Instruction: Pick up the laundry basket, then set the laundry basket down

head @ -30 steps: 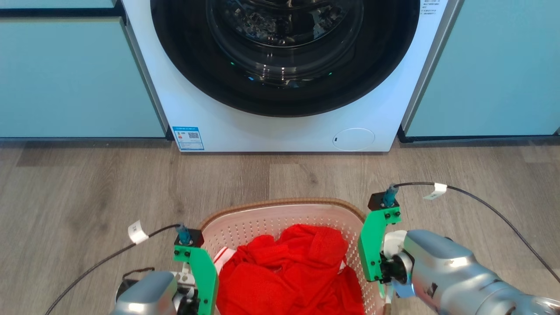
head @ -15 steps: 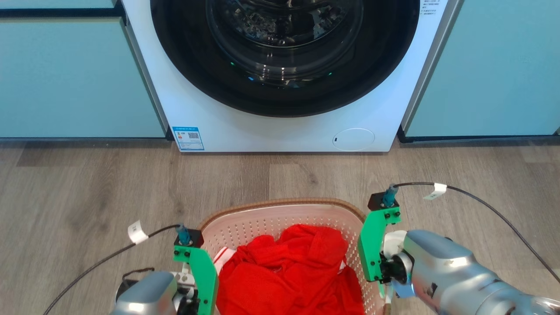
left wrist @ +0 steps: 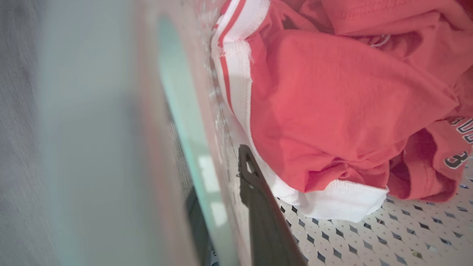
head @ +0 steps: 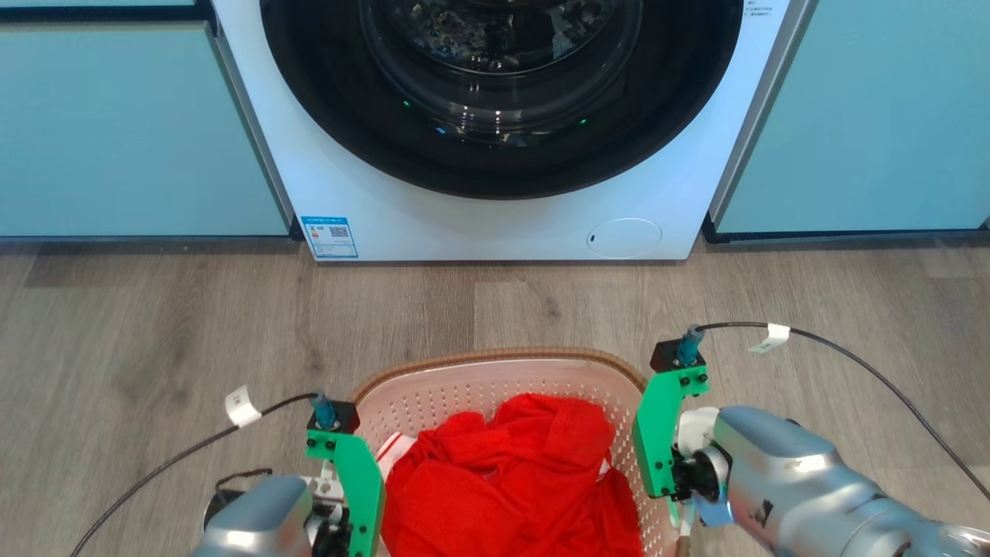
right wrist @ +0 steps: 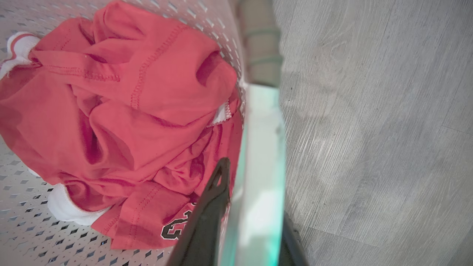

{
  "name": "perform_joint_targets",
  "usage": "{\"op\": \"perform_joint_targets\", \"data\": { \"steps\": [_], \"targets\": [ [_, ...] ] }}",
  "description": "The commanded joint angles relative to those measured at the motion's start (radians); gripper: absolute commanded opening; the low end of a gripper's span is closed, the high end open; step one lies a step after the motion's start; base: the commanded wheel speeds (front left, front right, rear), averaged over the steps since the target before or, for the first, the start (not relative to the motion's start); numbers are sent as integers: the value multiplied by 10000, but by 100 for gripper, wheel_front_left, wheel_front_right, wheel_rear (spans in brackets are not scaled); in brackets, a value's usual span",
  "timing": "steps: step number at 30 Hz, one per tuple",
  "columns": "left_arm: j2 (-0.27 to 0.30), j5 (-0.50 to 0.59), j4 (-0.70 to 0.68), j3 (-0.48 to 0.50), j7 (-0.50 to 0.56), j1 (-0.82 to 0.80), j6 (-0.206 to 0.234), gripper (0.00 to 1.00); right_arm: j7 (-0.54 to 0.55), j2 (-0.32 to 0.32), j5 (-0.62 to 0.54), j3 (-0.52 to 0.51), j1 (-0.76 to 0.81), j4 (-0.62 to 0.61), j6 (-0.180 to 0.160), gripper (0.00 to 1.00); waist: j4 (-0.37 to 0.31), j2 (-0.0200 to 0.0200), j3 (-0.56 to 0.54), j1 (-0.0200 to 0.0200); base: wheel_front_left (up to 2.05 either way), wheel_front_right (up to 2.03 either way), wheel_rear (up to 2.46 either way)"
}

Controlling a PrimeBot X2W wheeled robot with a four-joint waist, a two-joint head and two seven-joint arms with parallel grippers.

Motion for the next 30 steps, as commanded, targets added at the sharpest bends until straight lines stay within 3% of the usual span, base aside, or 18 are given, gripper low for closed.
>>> {"op": "perform_joint_targets", "data": {
  "steps": [1, 11, 21, 30],
  "targets": [
    [116, 76, -81, -92, -49, -501, -165, 0, -203, -11, -29, -57, -519, -184, 73, 0, -9, -1, 40, 0, 0, 0, 0],
    [46, 29, 2, -158, -367, -876, -165, 0, -468, -84, -127, -56, -735, -208, 73, 0, -131, -1, 1014, 0, 0, 0, 0],
    [-92, 202, 308, -196, -1049, -1748, -165, 0, -1285, -172, -175, -76, -1344, -344, 73, 0, -466, -1, 2973, 0, 0, 0, 0],
    [-262, 337, 484, -104, -1990, -2873, -109, 0, -2712, -375, -369, -107, -2153, -289, 73, 0, -594, -1, 5174, 0, 0, 0, 0]
  ]
}}
